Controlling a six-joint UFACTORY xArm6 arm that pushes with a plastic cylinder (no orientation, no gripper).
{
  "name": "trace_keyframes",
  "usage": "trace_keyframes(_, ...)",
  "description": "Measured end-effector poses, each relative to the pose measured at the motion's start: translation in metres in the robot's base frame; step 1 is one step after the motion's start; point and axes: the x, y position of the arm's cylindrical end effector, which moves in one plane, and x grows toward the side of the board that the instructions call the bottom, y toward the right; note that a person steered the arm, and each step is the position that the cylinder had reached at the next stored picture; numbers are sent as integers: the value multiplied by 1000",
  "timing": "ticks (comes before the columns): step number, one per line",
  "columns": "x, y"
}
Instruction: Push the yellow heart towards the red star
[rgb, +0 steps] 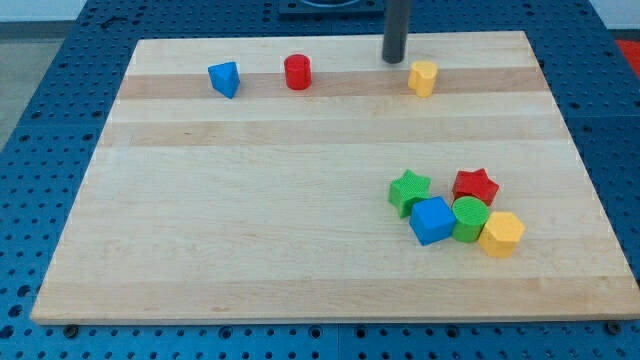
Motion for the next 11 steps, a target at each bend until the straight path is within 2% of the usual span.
trace_keyframes(1,9,55)
trace_keyframes(2,52,33)
trace_keyframes(3,54,-12)
trace_keyframes(4,48,-31)
trace_keyframes(7,105,-36)
trace_keyframes(9,116,5)
trace_keyframes(11,165,31)
